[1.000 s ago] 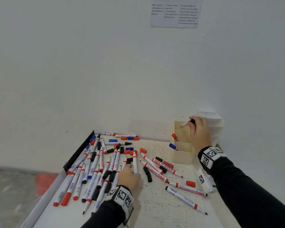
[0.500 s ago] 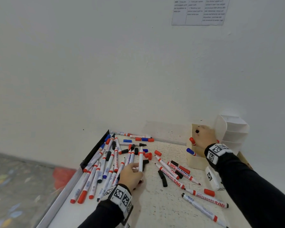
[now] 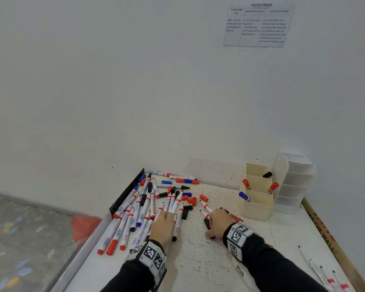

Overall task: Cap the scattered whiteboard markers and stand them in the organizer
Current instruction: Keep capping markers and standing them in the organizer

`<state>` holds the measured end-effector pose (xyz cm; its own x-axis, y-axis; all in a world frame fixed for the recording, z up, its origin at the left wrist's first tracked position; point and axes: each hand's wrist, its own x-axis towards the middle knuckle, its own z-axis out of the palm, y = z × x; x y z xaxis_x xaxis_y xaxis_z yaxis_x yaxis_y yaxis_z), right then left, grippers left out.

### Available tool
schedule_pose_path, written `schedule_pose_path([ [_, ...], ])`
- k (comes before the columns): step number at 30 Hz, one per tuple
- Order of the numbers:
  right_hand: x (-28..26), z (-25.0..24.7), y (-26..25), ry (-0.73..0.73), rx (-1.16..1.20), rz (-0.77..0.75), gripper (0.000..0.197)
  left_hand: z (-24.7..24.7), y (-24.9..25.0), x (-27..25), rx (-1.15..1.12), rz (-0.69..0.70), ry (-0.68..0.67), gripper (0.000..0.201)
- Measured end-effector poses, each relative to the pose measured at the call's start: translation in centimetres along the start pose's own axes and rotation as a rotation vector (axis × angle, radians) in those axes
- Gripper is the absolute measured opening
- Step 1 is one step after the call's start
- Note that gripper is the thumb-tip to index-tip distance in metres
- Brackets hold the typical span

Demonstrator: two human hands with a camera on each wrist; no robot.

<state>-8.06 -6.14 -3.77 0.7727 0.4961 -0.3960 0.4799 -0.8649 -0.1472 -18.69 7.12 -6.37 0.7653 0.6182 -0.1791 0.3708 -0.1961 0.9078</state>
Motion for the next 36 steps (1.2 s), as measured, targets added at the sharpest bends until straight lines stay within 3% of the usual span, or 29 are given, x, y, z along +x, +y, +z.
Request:
schedule_pose_path([
  [2, -0.3, 0.9, -0.1, 0.039, 0.007, -0.034, 0.048, -0.3, -0.4, -0.2, 0.043, 0.019, -0.011, 0.021],
  [6, -1.2, 1.1, 0.3, 0.189, 0.233, -0.063, 0.018, -0.9, -1.1, -0.4, 0.198, 0.066, -0.026, 0.013],
  [11, -1.1, 0.0, 0.7, 0.380, 0.378, -0.260, 0.028, -0.8, -1.7, -0.5, 0.346, 0.105, -0.031, 0.023],
  [19, -1.3, 0.8, 1.2, 0.324, 0.441, -0.409, 0.027, -0.5, -0.9, -1.3, 0.372, 0.210, -0.132, 0.026],
  [22, -1.8, 0.8, 0.7, 0.356, 0.588, -0.336, 0.019, -0.5, -0.5, -1.8, 0.293, 0.245, -0.176, 0.025],
  [25, -1.9, 0.5, 0.2, 0.360, 0.671, -0.221, 0.044, -0.4, 0.0, -2.2, 0.227, 0.260, -0.198, 0.018],
  [28, -1.9, 0.4, -0.3, 0.372, 0.682, -0.143, 0.050, 0.0, 0.6, -2.1, 0.276, 0.299, -0.241, 0.018],
  [31, -1.7, 0.2, -0.5, 0.401, 0.775, -0.133, 0.045, 0.3, 1.4, -2.2, 0.191, 0.194, -0.394, 0.030],
  [34, -2.0, -0.2, -0.4, 0.429, 0.847, -0.235, 0.041, 0.1, 2.2, -2.2, -0.035, -0.043, -0.558, 0.039],
  [36, -2.1, -0.5, 0.0, 0.424, 0.819, -0.296, 0.040, 0.0, 2.4, -1.9, -0.057, -0.093, -0.606, 0.040],
])
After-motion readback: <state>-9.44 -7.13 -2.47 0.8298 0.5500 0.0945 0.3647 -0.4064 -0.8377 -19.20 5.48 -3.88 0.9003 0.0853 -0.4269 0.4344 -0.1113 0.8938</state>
